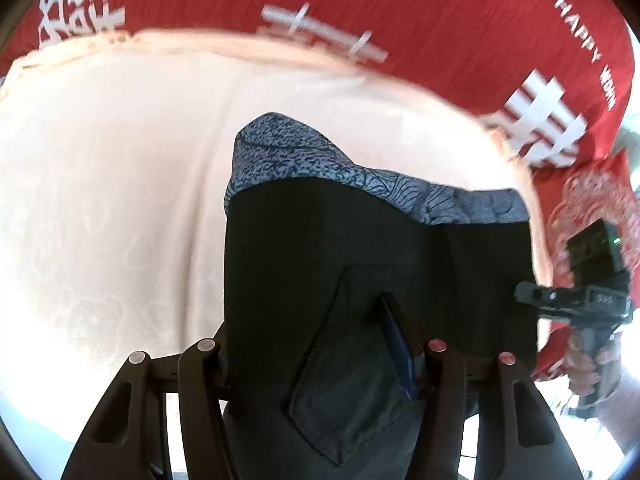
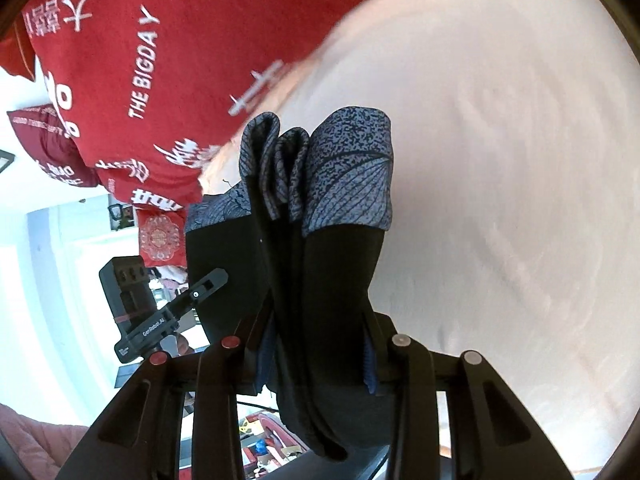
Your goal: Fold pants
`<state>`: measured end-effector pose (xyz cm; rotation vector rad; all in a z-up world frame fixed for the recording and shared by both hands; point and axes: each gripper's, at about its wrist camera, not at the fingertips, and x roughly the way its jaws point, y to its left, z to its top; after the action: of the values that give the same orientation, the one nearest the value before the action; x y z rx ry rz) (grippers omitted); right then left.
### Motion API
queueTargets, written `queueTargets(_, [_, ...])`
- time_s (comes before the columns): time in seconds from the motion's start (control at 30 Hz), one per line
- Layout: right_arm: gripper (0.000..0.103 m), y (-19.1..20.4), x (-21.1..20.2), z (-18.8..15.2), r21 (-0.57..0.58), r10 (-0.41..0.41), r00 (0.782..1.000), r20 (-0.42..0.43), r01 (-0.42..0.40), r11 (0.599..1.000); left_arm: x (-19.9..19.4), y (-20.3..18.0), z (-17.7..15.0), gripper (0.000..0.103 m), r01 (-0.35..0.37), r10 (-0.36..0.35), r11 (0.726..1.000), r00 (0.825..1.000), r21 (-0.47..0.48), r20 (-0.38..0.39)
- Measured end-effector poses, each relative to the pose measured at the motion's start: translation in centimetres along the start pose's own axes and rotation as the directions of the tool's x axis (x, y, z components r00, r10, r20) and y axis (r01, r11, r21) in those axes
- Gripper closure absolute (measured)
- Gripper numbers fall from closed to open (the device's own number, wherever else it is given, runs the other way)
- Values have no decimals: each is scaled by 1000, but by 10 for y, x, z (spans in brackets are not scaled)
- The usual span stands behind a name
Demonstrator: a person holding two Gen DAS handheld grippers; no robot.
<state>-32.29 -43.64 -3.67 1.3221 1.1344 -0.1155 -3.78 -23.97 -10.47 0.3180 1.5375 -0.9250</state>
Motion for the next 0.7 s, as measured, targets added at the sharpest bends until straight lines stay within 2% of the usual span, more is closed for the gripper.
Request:
queueTargets(0.03, [65, 3, 9, -1, 6, -13, 1000, 4, 13, 1000, 8, 7, -3, 42, -8, 8, 1000, 1000, -5, -7])
queueTargets(0.07, [65, -1, 16, -5, 11, -37, 999, 8, 37, 999, 13, 15, -6, 32, -14, 14, 1000, 1000, -21, -2])
queueTargets(0.17, [63, -5, 35, -10, 1, -121, 992, 14, 121, 993, 17, 25, -7, 15, -27, 27, 999, 999, -22, 30])
queueTargets(0.2, [61, -8, 37, -12, -21, -164, 986, 32, 165, 986, 18, 25, -7, 11, -43, 43, 999, 998, -13, 36])
queueTargets(0.27, [53, -14, 36, -13, -25, -194, 980, 46, 196, 980, 18, 26, -7, 2, -86, 85, 996, 995, 9, 47])
queueTargets(0.4, [39, -10, 41, -12, -30, -313, 947, 79, 316, 948, 11, 21, -8, 2, -156, 154, 988, 987, 22, 51])
queueTargets(0.47, [35, -9, 37, -17, -11, -349, 932, 96, 351, 936, 4, 19, -9, 2, -217, 216, 976, 975, 15, 53])
queueTargets(0.53, [31, -1, 33, -21, 3, -421, 899, 123, 424, 906, -3, 16, -14, 2, -264, 264, 965, 964, -2, 45])
queueTargets(0.63, [31, 9, 26, -28, 24, -489, 859, 153, 491, 871, -15, 10, -22, 2, -281, 281, 960, 959, -7, 36])
queueTargets(0.7, [27, 15, 21, -34, 36, -531, 833, 155, 532, 846, -25, 7, -30, 2, -294, 293, 956, 955, 3, 41])
